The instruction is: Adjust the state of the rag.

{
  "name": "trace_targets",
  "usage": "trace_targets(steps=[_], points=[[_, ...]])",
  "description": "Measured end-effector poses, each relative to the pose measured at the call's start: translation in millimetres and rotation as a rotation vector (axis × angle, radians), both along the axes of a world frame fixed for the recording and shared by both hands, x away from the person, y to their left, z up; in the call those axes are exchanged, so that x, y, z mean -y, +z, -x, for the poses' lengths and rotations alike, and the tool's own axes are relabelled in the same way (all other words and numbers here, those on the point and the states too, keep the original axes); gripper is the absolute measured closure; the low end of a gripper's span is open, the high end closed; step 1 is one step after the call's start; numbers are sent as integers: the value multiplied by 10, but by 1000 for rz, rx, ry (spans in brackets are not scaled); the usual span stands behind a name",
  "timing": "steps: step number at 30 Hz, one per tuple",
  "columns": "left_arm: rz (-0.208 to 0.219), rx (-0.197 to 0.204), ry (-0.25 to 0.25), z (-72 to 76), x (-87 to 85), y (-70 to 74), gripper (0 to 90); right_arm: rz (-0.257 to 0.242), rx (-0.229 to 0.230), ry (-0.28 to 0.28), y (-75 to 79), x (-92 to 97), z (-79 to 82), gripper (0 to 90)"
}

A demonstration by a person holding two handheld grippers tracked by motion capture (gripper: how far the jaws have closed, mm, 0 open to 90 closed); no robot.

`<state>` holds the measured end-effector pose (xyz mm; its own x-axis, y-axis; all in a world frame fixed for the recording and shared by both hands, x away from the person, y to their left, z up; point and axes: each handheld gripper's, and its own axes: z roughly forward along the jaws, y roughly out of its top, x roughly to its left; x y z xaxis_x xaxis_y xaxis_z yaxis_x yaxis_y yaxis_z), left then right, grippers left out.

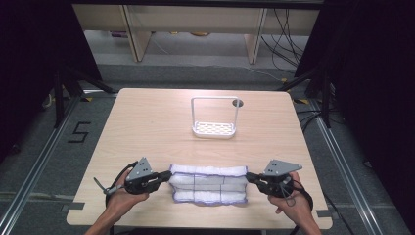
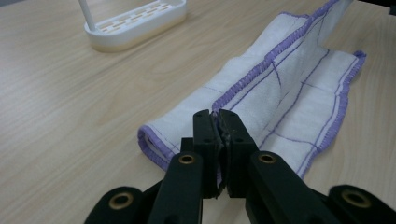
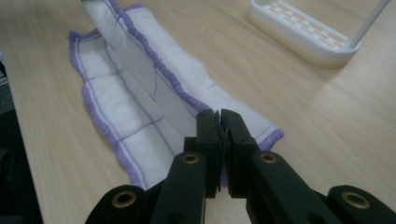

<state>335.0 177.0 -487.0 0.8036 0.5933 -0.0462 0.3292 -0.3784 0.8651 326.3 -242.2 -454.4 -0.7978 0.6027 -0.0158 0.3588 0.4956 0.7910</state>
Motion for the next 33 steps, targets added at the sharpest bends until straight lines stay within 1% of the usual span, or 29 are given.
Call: trace_targets(steps=[1, 2, 3, 7, 8, 9, 10, 11, 13, 14, 15, 16, 17, 18, 19, 20, 21, 22, 23, 24, 25, 26, 27, 28, 29, 30, 31, 32, 33], points=[[-8, 0, -2, 19, 0, -13, 855, 4, -13, 1, -30, -6, 33, 869], [-9, -5, 0, 40, 8, -32, 853, 10, -15, 18, -61, -14, 59, 868], [-29, -1, -12, 51, -1, -50, 852, 24, -24, 24, -93, -22, 86, 867], [-53, -23, -31, 140, -10, -145, 849, 41, -60, 27, -188, -13, 182, 863], [-66, -25, -30, 165, -24, -171, 846, 46, -58, 30, -212, -7, 195, 859], [-97, -29, -27, 186, -49, -185, 840, 47, -68, 32, -234, -3, 213, 857], [-85, -42, -27, 207, -61, -210, 832, 52, -69, 25, -255, 2, 230, 851], [-97, -48, -32, 222, -77, -229, 827, 52, -81, 26, -274, 6, 243, 835], [-101, -60, -45, 262, -86, -277, 815, 50, -110, 26, -311, 7, 267, 780], [-143, -59, -67, 266, -113, -267, 789, 53, -114, 27, -327, 12, 269, 730], [-100, -64, -42, 289, -106, -267, 733, 43, -128, 12, -329, 19, 280, 661], [-78, -68, -41, 286, -129, -232, 698, 37, -143, -12, -316, 32, 284, 618], [-58, -70, -30, 276, -156, -173, 668, 16, -120, -15, -296, 54, 269, 594], [-13, -67, -20, 256, -178, -115, 630, -12, -121, -24, -247, 86, 265, 564], [20, -65, 2, 225, -199, -52, 583, -54, -151, -57, -192, 100, 275, 538], [28, -71, 15, 180, -216, 18, 552, -67, -98, -64, -139, 145, 222, 501], [45, -65, 29, 115, -210, 74, 534, -94, -108, -96, -85, 158, 192, 483], [39, -57, 46, 42, -196, 123, 515, -109, -110, -133, -36, 158, 160, 475], [39, -60, 58, -52, -162, 150, 497, -100, -99, -146, 1, 153, 100, 466], [20, -67, 87, -151, -120, 166, 484, -91, -90, -161, 23, 131, 35, 457], [-3, -69, 107, -253, -82, 170, 470, -71, -65, -165, 20, 114, -63, 447], [1, -76, 126, -348, -31, 147, 464, -64, -77, -190, 10, 82, -143, 442], [-9, -102, 117, -443, 12, 116, 460, -60, -105, -212, -16, 41, -216, 438], [-22, -112, 134, -513, 61, 77, 446, -44, -101, -207, -60, 17, -313, 438], [-53, -120, 124, -575, 86, 40, 441, -40, -135, -227, -105, -24, -368, 440], [-60, -140, 113, -621, 124, -7, 437, -8, -143, -227, -149, -41, -440, 440], [-73, -154, 108, -648, 159, -51, 431, 21, -134, -218, -203, -55, -498, 440], [-97, -156, 98, -663, 184, -88, 421, 39, -149, -222, -235, -67, -535, 439], [-114, -153, 91, -668, 205, -124, 407, 41, -159, -232, -266, -78, -558, 438]])
